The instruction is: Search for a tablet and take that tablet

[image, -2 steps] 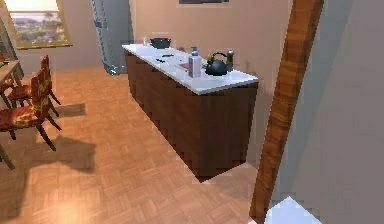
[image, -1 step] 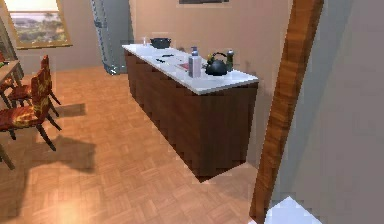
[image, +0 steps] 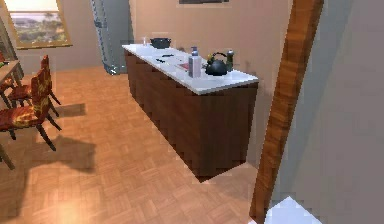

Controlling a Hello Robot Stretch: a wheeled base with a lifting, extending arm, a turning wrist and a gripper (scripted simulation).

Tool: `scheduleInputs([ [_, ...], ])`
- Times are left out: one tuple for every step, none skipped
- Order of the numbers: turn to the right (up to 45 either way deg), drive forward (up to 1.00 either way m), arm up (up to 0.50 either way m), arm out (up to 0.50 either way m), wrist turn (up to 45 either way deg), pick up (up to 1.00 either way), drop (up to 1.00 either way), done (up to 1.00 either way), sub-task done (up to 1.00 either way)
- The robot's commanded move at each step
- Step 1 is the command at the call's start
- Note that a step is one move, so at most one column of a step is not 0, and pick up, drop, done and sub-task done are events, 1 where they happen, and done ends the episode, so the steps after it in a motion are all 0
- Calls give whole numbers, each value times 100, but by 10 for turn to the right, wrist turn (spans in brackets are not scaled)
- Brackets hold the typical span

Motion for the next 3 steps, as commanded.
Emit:
scheduleInputs([
  [0,0,0,0,390,0,0,0,0],
  [0,0,-20,0,0,0,0,0,0],
  [0,0,0,0,0,100,0,0,0],
])
